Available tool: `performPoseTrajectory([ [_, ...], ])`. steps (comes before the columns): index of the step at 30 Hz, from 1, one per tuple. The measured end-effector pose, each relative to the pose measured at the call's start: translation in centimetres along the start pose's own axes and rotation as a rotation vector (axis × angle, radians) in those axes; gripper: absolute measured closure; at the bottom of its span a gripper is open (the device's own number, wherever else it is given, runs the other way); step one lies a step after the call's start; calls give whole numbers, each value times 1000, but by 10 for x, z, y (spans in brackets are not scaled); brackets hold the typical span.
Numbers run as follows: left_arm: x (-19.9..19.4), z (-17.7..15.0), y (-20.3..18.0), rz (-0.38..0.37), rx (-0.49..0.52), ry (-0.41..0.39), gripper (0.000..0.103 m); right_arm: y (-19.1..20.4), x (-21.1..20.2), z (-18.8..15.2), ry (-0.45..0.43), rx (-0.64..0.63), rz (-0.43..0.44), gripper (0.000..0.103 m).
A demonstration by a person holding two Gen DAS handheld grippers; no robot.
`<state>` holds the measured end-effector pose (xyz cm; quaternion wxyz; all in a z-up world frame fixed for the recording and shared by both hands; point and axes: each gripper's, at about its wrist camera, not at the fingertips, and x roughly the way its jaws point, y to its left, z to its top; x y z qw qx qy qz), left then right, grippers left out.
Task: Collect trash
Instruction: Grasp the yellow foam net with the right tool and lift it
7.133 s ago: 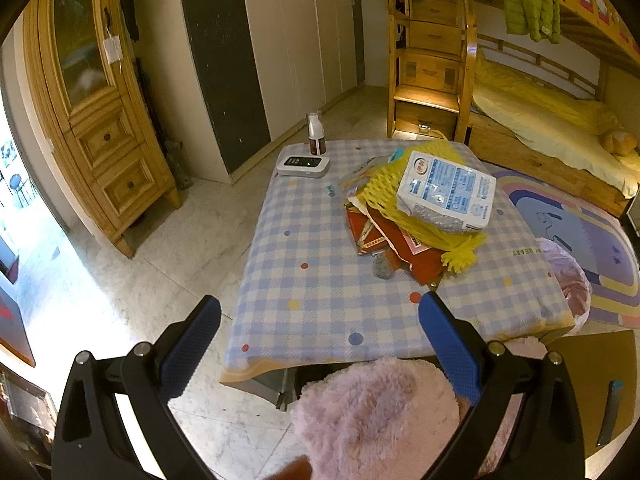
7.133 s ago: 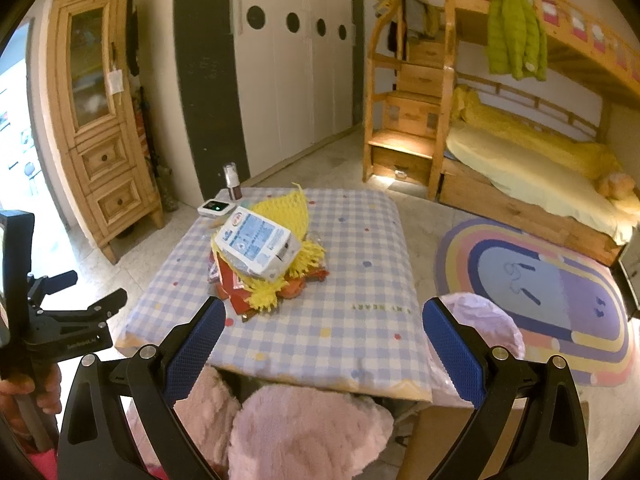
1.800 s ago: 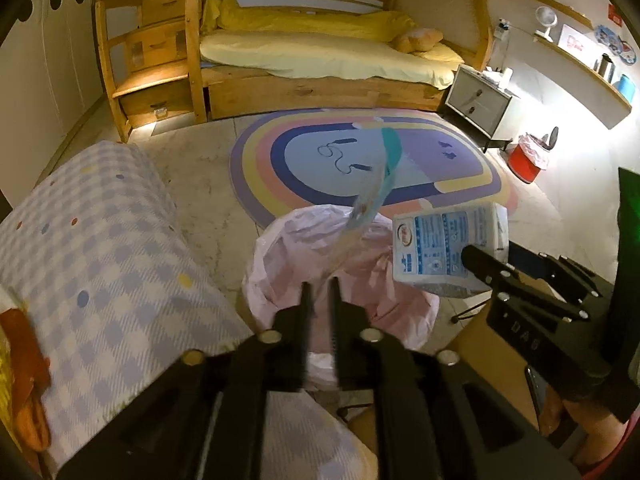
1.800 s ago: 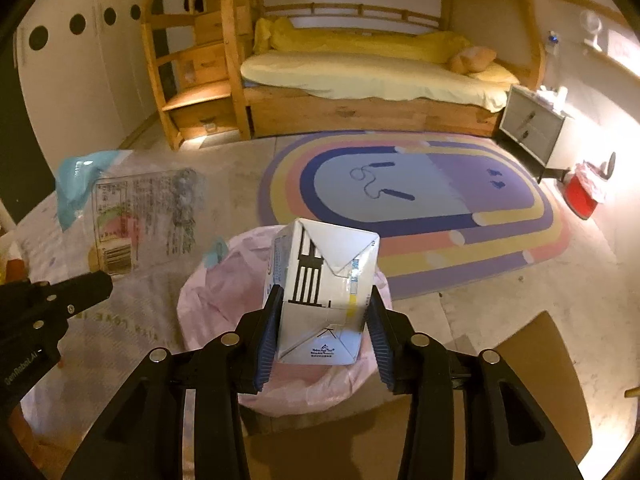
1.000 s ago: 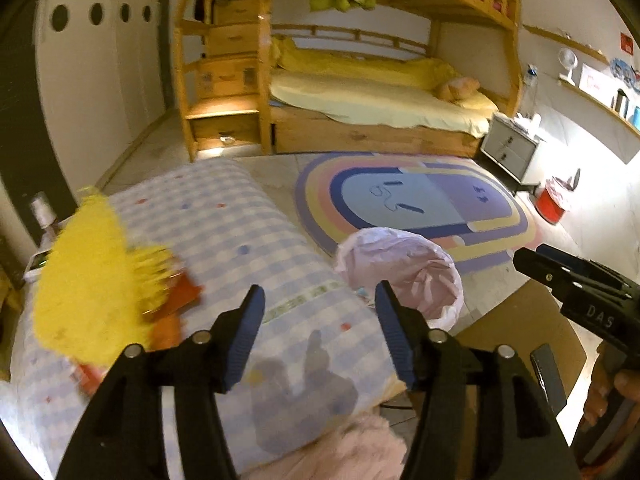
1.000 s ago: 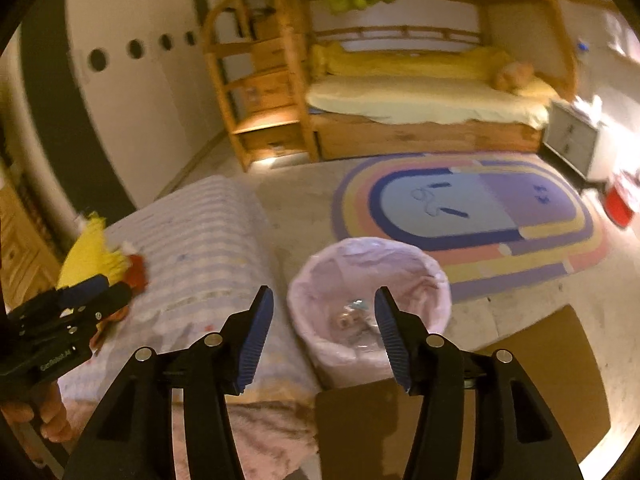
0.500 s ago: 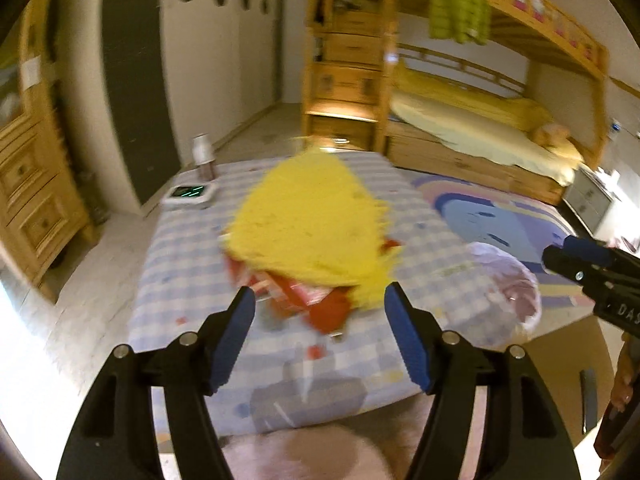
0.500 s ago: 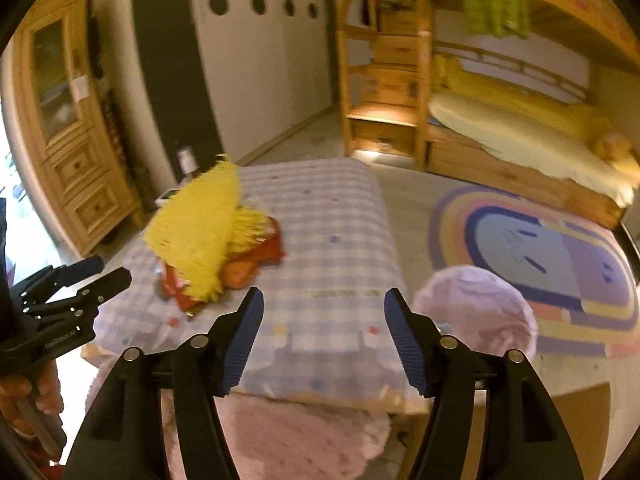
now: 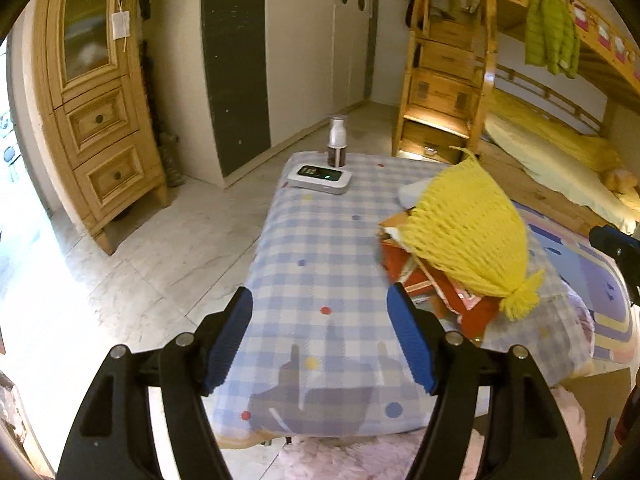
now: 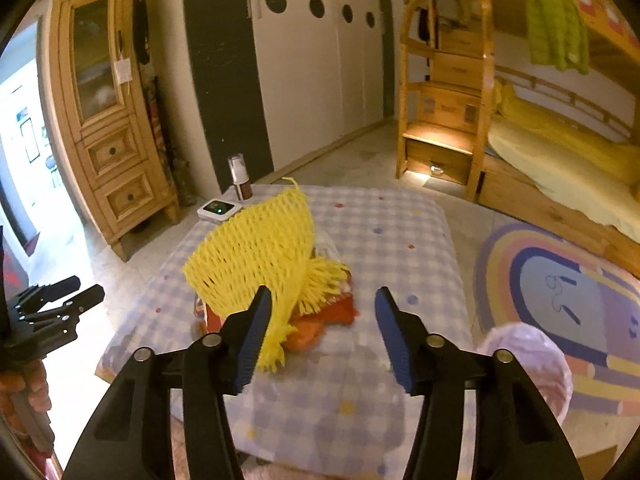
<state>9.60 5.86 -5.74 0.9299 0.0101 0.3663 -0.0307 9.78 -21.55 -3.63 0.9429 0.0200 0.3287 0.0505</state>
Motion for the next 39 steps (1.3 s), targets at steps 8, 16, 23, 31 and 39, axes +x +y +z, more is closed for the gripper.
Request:
performPoseTrajectory([
  [8,23,7,-10,-6,28,42,35,0,31,3,18,15,42,50],
  [16,41,4,-9,-5,33,79,35,-3,76,13,69,51,114,42],
  [23,46,4,-3,-9,26,99,35,-2,112,16,163,40,167,30],
  [31,40,0,0,-3,16,96,35,7,98,14,169,37,242,86],
  [39,11,4,-3,0,9,42,34,9,10,47,-34,73,268,88],
])
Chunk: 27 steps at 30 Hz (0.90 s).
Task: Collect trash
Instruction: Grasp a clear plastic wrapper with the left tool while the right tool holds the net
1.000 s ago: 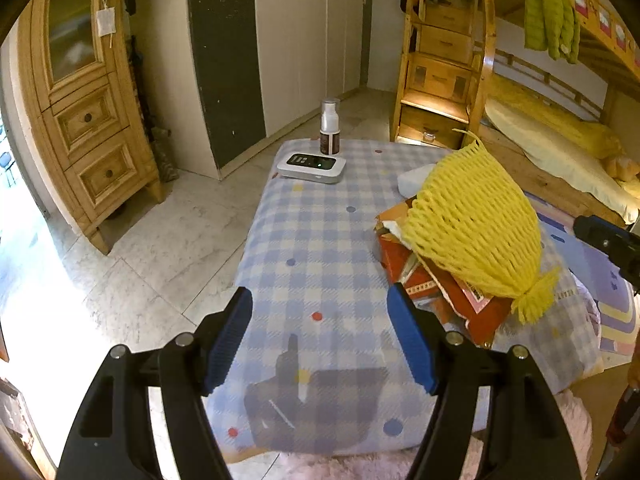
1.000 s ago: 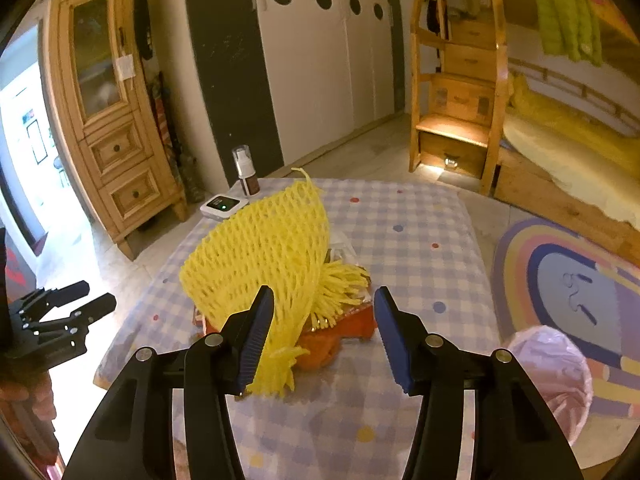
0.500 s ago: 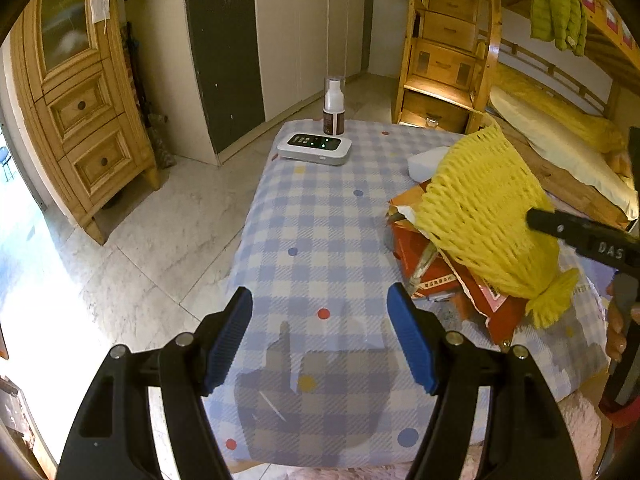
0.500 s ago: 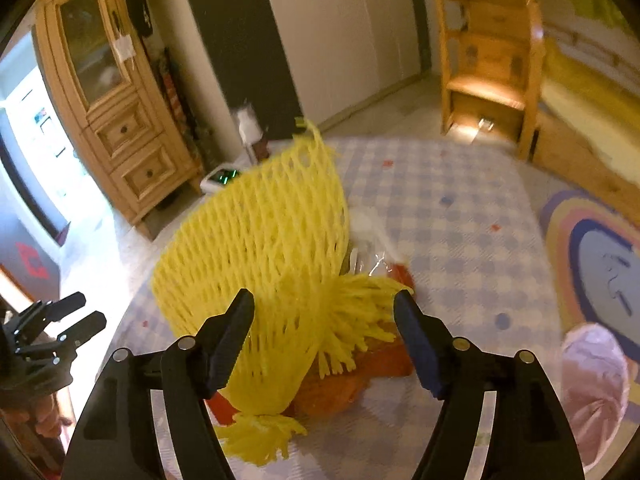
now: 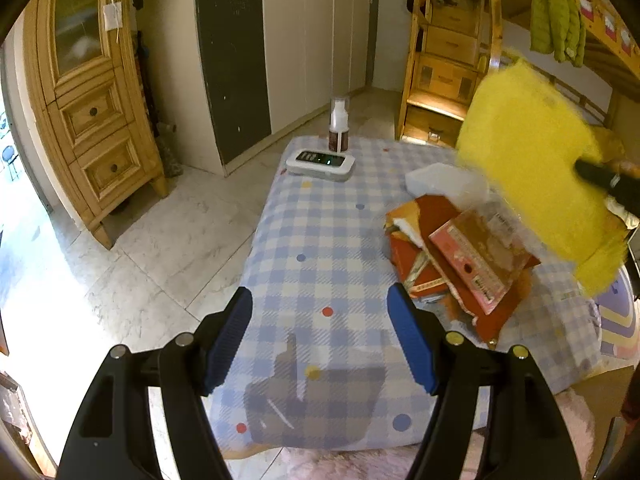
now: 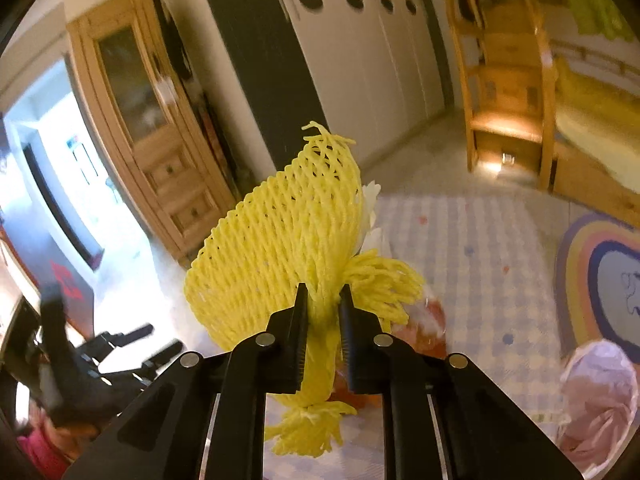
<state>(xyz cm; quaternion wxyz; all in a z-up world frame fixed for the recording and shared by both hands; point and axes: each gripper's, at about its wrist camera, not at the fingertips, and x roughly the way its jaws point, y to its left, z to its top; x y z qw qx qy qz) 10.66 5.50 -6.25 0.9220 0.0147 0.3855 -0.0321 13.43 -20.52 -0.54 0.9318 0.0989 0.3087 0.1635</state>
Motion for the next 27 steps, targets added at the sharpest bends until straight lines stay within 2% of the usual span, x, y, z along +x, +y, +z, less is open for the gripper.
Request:
performPoseTrajectory([
  [3,-7,-1,-8,-9,8,-16,28,2,-31,7,-71,12,-52,88],
  [6,-9,-3,-19,-32,26,-19,27,-1,-62,6,-138,8,-196,88],
  [11,-3,-7,-41,-65,65,-17,27,-30,-85,-14,-135,41,-361,88],
  [15,10,-6,-66,-110,144,7,27,-53,-86,-34,-88,94,-406,87],
  [17,15,-6,-73,-129,161,10,27,-64,-82,-45,-59,118,-454,87],
  [20,22,-8,-81,-154,181,6,28,-66,-72,-59,-11,114,-483,87],
  [25,38,-1,-81,-159,164,4,40,-64,-42,-64,22,85,-487,87],
  [27,43,3,-81,-163,164,2,42,-62,-28,-61,21,68,-505,87],
])
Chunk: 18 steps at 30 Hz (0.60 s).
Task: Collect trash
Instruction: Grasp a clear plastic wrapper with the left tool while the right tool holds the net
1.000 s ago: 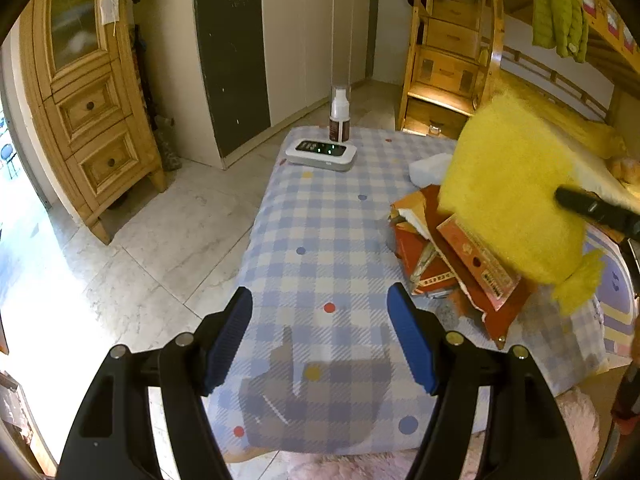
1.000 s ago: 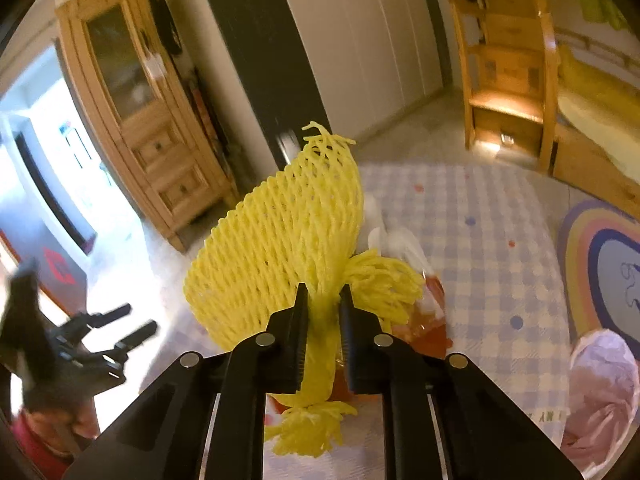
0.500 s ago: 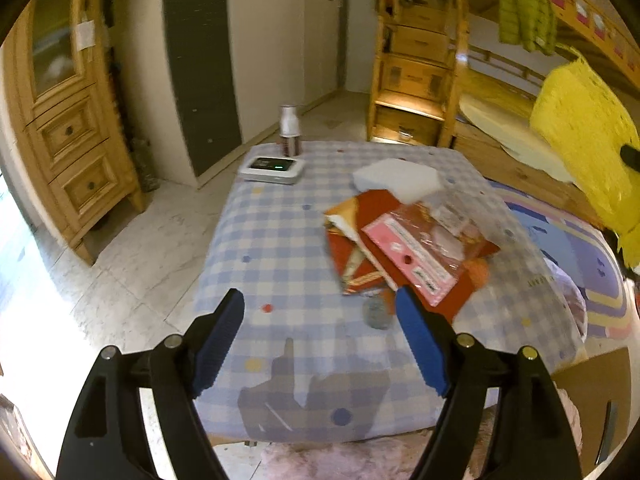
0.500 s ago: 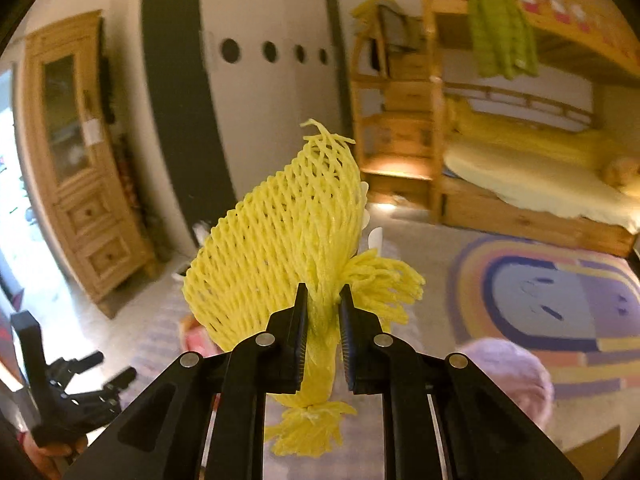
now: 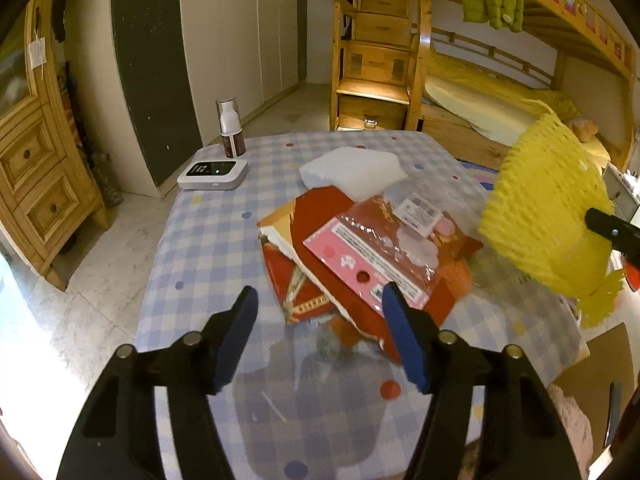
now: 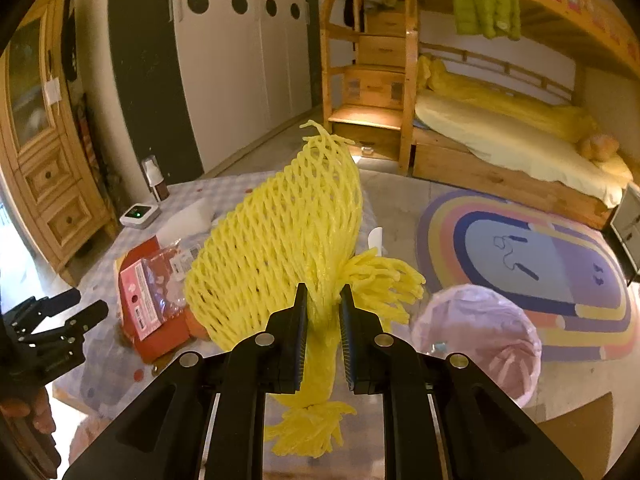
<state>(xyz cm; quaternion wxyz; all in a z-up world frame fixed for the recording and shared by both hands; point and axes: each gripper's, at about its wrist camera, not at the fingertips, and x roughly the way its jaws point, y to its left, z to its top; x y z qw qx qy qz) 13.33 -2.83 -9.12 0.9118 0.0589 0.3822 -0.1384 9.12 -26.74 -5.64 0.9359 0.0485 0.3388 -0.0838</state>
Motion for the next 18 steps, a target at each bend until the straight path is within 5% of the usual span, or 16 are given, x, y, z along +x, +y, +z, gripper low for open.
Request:
performPoseTrajectory([
  [18,50,32,8,-138,-18,59,46,14,52,-13,94,-89,-80,87],
])
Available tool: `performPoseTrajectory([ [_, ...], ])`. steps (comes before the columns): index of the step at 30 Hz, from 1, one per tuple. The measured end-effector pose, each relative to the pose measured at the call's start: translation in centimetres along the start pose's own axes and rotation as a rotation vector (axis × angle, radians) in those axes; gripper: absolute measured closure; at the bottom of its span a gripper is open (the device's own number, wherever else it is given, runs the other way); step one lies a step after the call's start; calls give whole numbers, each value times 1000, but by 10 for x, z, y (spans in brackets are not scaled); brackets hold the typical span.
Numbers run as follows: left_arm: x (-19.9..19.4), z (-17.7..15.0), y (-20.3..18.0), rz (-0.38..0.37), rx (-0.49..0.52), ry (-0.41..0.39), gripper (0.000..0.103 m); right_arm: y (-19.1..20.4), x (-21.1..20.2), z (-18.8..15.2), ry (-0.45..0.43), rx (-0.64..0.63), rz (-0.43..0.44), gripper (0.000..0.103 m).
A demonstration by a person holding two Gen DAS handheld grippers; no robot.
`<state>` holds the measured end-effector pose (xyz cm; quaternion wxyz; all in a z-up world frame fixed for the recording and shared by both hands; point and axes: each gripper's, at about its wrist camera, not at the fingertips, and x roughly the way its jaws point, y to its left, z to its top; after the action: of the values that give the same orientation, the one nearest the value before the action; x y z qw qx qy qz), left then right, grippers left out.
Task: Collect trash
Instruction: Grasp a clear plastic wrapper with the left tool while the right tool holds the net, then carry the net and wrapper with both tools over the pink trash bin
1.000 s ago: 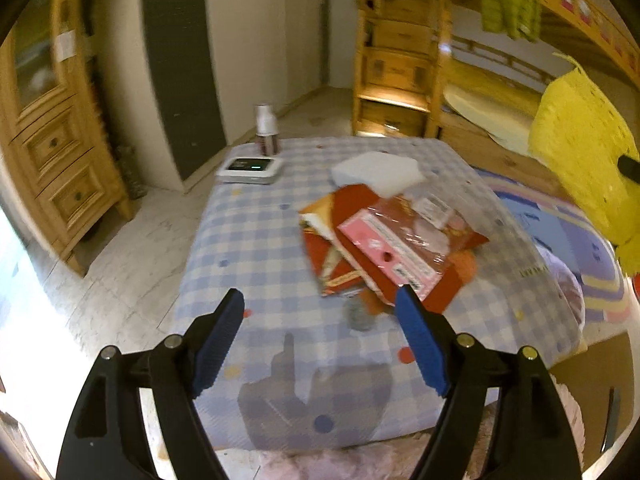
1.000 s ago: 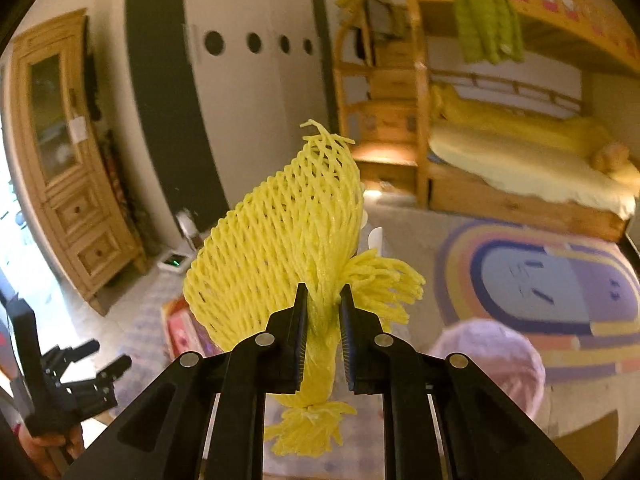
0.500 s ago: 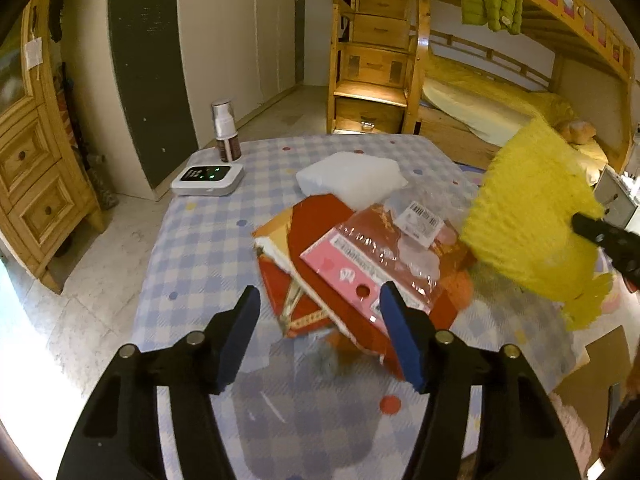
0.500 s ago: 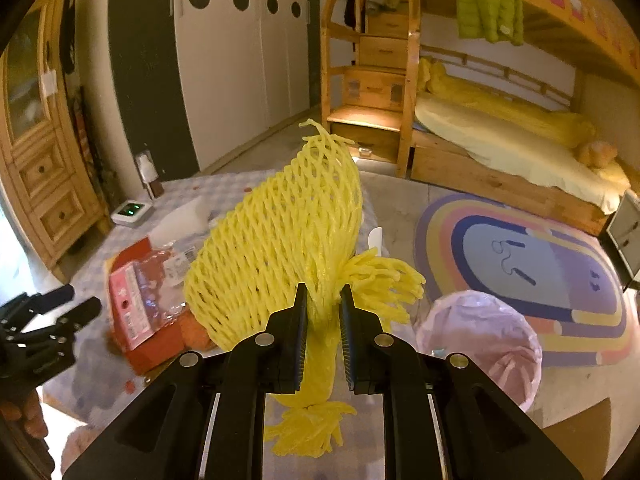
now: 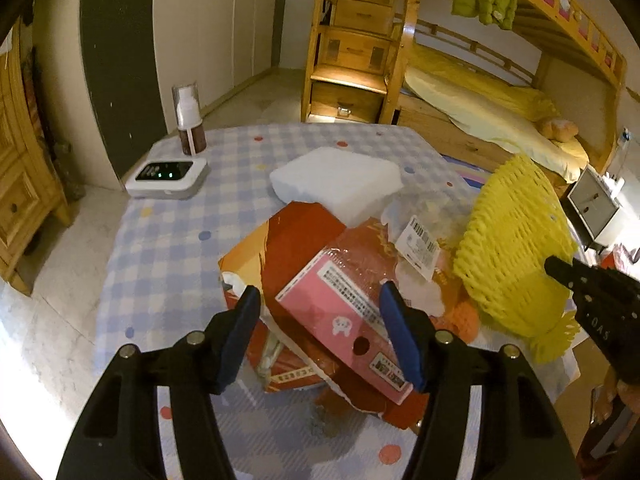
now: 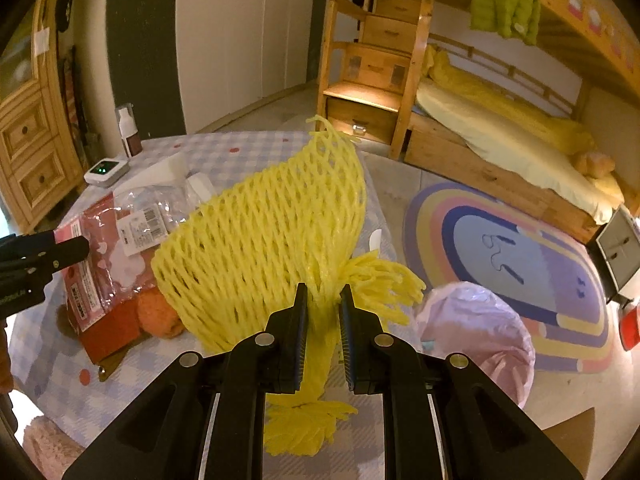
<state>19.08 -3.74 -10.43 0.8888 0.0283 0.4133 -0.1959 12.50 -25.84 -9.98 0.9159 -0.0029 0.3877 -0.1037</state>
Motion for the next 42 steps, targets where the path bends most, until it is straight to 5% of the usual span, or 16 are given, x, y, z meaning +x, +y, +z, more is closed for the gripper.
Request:
performPoseTrajectory([
  [4,-16,-1,-8,-62,7,-37,71,-1,3,-3,10,8,5,87],
  [11,-39,-9,-33,-146,41,-70,81,-7,-4,-5,9,29,27,87],
  [15,-33,-11,-51,-125,72,-49,103,-13,-14,-6,-4,40,34,87],
  [28,-85,-30,-132,-145,306,-219,103,-93,-93,-35,-104,181,-58,87],
  [34,-78,-39,-181,-181,430,-205,103,-129,-100,-62,-88,222,-154,87],
  [42,-43,-32,-239,-291,448,-132,103,-178,-93,-89,-37,313,-235,86],
])
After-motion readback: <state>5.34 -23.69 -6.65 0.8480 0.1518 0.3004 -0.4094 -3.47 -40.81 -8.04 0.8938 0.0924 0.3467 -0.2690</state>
